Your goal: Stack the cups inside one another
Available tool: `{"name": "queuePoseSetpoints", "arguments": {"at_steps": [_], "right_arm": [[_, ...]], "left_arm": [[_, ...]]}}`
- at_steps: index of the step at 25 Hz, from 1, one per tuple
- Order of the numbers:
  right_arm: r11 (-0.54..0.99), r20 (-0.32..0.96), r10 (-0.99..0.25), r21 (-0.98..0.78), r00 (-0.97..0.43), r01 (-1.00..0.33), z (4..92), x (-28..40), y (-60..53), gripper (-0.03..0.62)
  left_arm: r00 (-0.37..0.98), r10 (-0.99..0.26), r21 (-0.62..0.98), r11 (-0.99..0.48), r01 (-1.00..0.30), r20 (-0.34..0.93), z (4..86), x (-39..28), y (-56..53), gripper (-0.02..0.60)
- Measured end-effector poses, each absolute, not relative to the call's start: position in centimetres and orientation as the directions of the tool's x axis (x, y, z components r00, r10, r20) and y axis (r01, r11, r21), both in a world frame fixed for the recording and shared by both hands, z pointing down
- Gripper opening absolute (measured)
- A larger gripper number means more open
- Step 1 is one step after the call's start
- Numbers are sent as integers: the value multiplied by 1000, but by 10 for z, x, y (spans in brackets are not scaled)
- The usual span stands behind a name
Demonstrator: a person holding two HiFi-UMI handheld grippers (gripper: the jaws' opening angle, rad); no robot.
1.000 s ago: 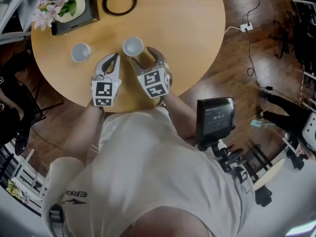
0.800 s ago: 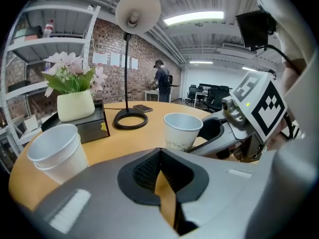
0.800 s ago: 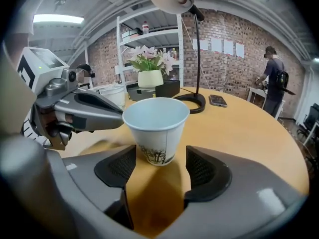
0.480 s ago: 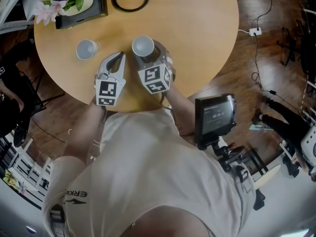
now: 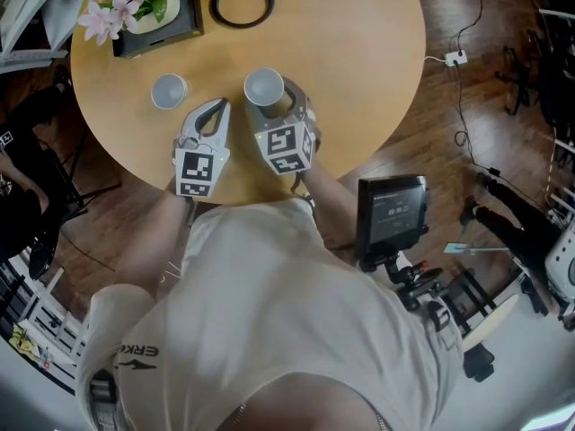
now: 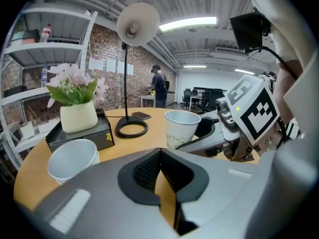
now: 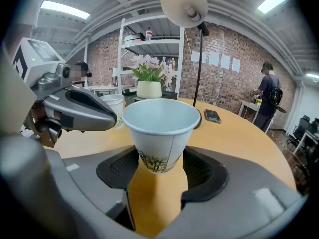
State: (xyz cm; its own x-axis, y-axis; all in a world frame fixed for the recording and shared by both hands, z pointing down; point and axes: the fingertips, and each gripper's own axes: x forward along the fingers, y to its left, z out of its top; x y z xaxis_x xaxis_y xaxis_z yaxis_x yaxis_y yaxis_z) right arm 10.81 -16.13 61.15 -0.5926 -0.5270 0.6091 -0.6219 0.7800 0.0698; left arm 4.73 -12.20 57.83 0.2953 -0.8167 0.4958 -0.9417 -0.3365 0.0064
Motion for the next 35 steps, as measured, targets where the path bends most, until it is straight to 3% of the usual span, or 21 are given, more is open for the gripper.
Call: {"name": "queuePoseSetpoints", "arguments": {"at_steps": [7, 21, 35], "right_arm": [[738, 503, -615, 95, -607, -668, 549, 80, -147, 295], [686, 328, -712, 136, -621, -714, 436, -2, -112, 295], [654, 327, -742, 158, -586, -740, 426, -53, -79, 295]], "left_arm": [[316, -855, -12, -352, -936, 412, 534, 21, -111, 2], [258, -938, -56, -277, -959, 230, 450, -93, -75, 2], [277, -945, -41, -288, -957, 171, 434, -148, -45, 2]]}}
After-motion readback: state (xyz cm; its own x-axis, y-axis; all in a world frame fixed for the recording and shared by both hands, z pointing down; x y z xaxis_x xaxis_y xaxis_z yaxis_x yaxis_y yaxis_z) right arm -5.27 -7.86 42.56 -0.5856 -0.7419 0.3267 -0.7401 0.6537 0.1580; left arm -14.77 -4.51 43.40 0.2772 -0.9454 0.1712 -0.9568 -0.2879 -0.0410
